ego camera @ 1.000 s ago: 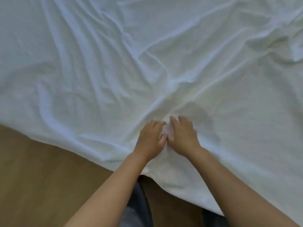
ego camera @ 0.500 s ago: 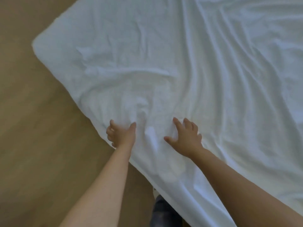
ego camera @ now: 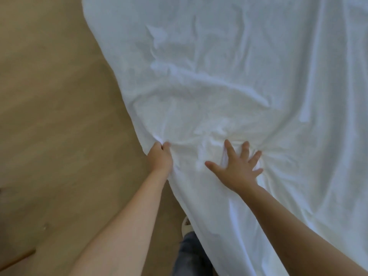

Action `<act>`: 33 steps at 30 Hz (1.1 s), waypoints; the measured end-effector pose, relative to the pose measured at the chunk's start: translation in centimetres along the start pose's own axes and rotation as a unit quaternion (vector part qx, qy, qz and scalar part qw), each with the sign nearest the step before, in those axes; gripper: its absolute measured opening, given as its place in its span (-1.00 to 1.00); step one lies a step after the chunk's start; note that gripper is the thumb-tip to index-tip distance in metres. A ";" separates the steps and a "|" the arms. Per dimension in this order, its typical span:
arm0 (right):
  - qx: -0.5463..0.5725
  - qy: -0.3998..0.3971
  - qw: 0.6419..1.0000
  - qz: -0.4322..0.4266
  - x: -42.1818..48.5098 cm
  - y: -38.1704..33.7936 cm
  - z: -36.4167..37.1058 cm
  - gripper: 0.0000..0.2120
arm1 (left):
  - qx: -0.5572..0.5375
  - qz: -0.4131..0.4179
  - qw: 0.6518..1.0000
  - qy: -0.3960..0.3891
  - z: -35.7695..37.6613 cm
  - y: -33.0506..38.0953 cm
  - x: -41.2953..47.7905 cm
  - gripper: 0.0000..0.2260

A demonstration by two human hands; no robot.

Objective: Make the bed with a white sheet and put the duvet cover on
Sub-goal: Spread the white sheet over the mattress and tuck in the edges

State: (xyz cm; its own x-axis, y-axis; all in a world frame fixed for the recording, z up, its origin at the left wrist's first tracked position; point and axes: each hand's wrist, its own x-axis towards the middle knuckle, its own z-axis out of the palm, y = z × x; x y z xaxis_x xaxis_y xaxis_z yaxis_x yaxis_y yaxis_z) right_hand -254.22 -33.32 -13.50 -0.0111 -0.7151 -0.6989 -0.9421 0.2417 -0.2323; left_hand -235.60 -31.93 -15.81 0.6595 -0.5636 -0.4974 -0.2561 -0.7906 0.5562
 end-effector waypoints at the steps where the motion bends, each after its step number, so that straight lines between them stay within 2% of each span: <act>1: 0.019 0.008 1.000 -0.004 -0.2 -0.6 -0.6 -0.18 | 0.010 0.060 0.998 -0.009 -0.4 0.7 -0.8 -0.65; 2: 0.064 0.016 0.998 -0.011 -0.3 -1.4 -1.3 -0.23 | 0.037 0.145 0.988 -0.035 -0.6 1.5 -2.0 -0.64; 3: 0.140 0.012 0.990 -0.024 -0.2 -2.1 -2.1 -0.26 | 0.076 0.248 0.963 -0.078 -0.6 2.2 -3.7 -0.65; 4: 0.243 -0.019 0.969 -0.039 -0.2 -2.9 -3.1 -0.25 | 0.117 0.358 0.918 -0.121 -0.5 2.8 -5.5 -0.67; 5: 0.340 -0.065 0.937 -0.045 -0.3 -3.6 -4.3 -0.22 | 0.148 0.466 0.860 -0.143 -0.1 2.8 -7.2 -0.70; 6: 0.387 -0.106 0.914 -0.051 -0.1 -4.3 -5.3 -0.23 | 0.190 0.567 0.790 -0.134 0.2 2.6 -8.5 -0.73; 7: 0.395 -0.127 0.908 -0.067 0.2 -4.9 -5.9 -0.38 | 0.231 0.624 0.735 -0.134 0.2 2.5 -9.3 -0.77; 8: 0.368 -0.109 0.920 -0.083 0.6 -5.2 -6.0 -0.63 | 0.255 0.642 0.710 -0.137 0.1 2.7 -9.3 -0.81; 9: 0.322 -0.062 0.941 -0.087 0.8 -5.6 -6.1 -0.82 | 0.253 0.646 0.706 -0.143 0.0 2.8 -8.9 -0.81; 10: 0.273 -0.006 0.959 -0.074 1.2 -5.8 -5.8 -0.90 | 0.235 0.629 0.725 -0.153 -0.3 2.8 -8.2 -0.78; 12: 0.261 0.067 0.962 -0.044 1.5 -5.5 -4.8 -0.84 | 0.150 0.521 0.821 -0.179 -1.4 3.1 -6.3 -0.68; 13: 0.282 0.085 0.955 -0.032 1.5 -5.0 -4.6 -0.81 | 0.091 0.463 0.871 -0.137 -1.8 3.2 -5.0 -0.66; 14: 0.301 0.097 0.948 -0.020 1.3 -4.2 -4.5 -0.80 | 0.055 0.417 0.905 -0.061 -2.2 3.3 -3.4 -0.64; 15: 0.315 0.102 0.944 -0.009 1.1 -3.3 -4.4 -0.81 | 0.051 0.369 0.928 0.005 -2.5 3.3 -1.7 -0.54; 16: 0.325 0.098 0.941 0.001 0.8 -2.2 -4.4 -0.82 | 0.070 0.310 0.948 0.022 -2.8 3.5 -0.1 -0.35; 18: 0.337 0.090 0.937 0.022 0.1 0.2 -4.2 -0.82 | 0.112 0.160 0.979 -0.058 -2.7 4.3 2.3 -0.05; 19: 0.339 0.092 0.936 0.034 -0.3 1.4 -4.2 -0.84 | 0.126 0.109 0.981 -0.099 -2.1 4.8 2.6 -0.03; 20: 0.338 0.105 0.934 0.048 -0.7 2.6 -4.2 -0.88 | 0.133 0.097 0.977 -0.133 -1.3 5.3 2.2 -0.12; 22: 0.321 0.153 0.932 0.062 -1.5 4.6 -4.6 -0.90 | 0.129 0.153 0.960 -0.194 1.1 6.8 -0.9 -0.45; 23: 0.335 0.173 0.924 0.056 -1.9 5.3 -5.0 -0.77 | 0.121 0.194 0.947 -0.226 2.2 7.6 -3.6 -0.59; 25: 0.416 0.154 0.896 0.028 -2.6 6.3 -7.1 -0.42 | 0.077 0.267 0.908 -0.313 4.5 8.7 -10.0 -0.66; 26: 0.458 0.122 0.881 0.012 -2.9 6.8 -8.5 -0.33 | 0.061 0.303 0.881 -0.358 5.4 9.1 -13.4 -0.68; 27: 0.480 0.085 0.873 -0.004 -3.2 7.7 -10.0 -0.32 | 0.059 0.337 0.852 -0.397 6.2 9.4 -16.7 -0.73; 29: 0.474 0.055 0.879 -0.005 -3.8 10.4 -12.4 -0.56 | 0.095 0.377 0.807 -0.445 7.6 9.5 -21.9 -0.74; 30: 0.464 0.076 0.882 0.028 -4.4 12.2 -13.2 -0.69 | 0.125 0.395 0.795 -0.443 8.3 9.4 -23.7 -0.70; 31: 0.466 0.109 0.875 0.073 -5.1 14.5 -13.7 -0.76 | 0.156 0.419 0.788 -0.423 8.8 9.2 -25.1 -0.66; 33: 0.510 0.169 0.832 0.138 -7.4 19.7 -13.9 -0.86 | 0.211 0.495 0.776 -0.331 10.2 8.1 -27.1 -0.58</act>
State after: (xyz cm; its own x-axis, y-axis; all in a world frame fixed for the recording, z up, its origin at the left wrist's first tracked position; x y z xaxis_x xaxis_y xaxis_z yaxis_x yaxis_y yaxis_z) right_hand -277.34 -32.43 -3.47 -0.4367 -0.6418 -0.6303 -0.1156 0.7349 -0.6682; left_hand -262.81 -25.50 -4.63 -0.4786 -0.8333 -0.2767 -0.7055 0.1773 0.6862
